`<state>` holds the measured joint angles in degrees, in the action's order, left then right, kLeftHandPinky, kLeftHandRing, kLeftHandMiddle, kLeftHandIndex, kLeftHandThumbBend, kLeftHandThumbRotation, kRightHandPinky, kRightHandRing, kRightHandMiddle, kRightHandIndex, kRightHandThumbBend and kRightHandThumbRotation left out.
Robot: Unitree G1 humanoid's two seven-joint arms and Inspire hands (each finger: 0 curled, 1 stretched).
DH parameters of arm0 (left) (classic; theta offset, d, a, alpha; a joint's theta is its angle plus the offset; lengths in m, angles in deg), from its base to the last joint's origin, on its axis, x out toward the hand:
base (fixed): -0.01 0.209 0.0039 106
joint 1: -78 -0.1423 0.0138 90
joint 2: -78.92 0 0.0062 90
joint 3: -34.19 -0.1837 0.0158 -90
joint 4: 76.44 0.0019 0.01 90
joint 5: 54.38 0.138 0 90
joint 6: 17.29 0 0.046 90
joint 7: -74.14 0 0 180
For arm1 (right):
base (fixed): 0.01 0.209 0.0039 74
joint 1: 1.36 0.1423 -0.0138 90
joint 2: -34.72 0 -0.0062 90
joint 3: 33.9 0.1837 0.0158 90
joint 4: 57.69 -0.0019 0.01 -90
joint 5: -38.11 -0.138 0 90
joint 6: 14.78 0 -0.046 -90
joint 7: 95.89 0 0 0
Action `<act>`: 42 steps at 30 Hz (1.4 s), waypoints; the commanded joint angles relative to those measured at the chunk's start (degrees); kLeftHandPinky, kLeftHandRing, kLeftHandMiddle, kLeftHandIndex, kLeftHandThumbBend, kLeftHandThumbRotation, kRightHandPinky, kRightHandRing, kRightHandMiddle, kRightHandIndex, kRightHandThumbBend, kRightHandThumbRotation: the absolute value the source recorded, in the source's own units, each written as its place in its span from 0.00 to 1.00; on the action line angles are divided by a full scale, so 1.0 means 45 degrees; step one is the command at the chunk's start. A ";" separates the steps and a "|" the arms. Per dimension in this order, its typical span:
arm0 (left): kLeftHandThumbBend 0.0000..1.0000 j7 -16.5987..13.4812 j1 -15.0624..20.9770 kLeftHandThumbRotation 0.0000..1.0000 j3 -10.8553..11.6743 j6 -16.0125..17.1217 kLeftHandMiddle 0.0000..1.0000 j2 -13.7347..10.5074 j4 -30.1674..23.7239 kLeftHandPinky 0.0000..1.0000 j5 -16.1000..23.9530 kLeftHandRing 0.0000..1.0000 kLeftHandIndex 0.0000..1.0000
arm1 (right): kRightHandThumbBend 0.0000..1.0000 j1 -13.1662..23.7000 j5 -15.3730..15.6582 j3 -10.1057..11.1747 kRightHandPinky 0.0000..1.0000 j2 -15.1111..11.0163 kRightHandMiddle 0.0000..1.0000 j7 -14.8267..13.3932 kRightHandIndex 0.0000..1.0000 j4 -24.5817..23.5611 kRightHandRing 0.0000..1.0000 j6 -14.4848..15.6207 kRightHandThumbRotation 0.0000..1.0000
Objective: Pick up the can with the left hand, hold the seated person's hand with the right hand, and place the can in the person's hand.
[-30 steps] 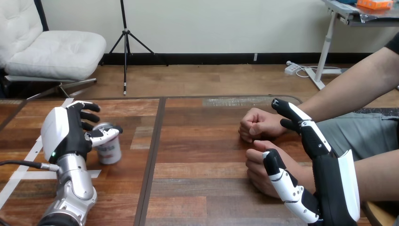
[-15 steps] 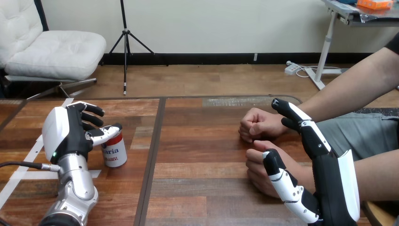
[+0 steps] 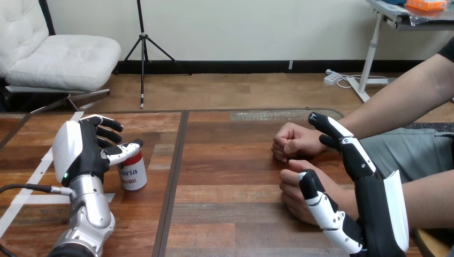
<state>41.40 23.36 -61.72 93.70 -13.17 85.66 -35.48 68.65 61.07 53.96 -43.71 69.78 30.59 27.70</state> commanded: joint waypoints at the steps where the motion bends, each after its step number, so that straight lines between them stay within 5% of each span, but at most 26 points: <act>1: 0.67 -0.0197 0.0442 0.00 -0.0069 0.0360 0.49 -0.0044 0.0022 0.44 0.0161 0.44 0.51 | 0.55 0.0491 0.0041 0.0087 0.82 0.0107 0.85 -0.0090 0.83 -0.0497 0.86 -0.0045 0.72; 29: 0.68 -0.0400 0.0328 0.00 -0.0213 0.0369 0.49 -0.0139 -0.0016 0.44 0.0449 0.46 0.55 | 0.56 0.0468 -0.0101 0.0067 0.81 0.0065 0.85 -0.0002 0.84 -0.0493 0.86 -0.0067 0.73; 35: 0.73 -0.0152 0.0425 0.00 -0.0443 -0.0143 0.58 -0.0231 0.0043 0.49 0.0777 0.54 0.62 | 0.56 0.0488 -0.0059 0.0068 0.81 0.0101 0.85 -0.0031 0.83 -0.0499 0.85 -0.0047 0.72; 42: 0.83 0.0172 0.0574 0.16 -0.0708 -0.0967 0.72 -0.0291 0.0096 0.59 0.1092 0.67 0.74 | 0.56 0.0492 -0.0095 0.0038 0.80 0.0086 0.84 0.0034 0.83 -0.0562 0.85 0.0006 0.72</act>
<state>41.10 23.10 -63.45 91.54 -13.15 85.71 -32.20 68.65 61.16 54.10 -43.70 69.80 30.58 27.72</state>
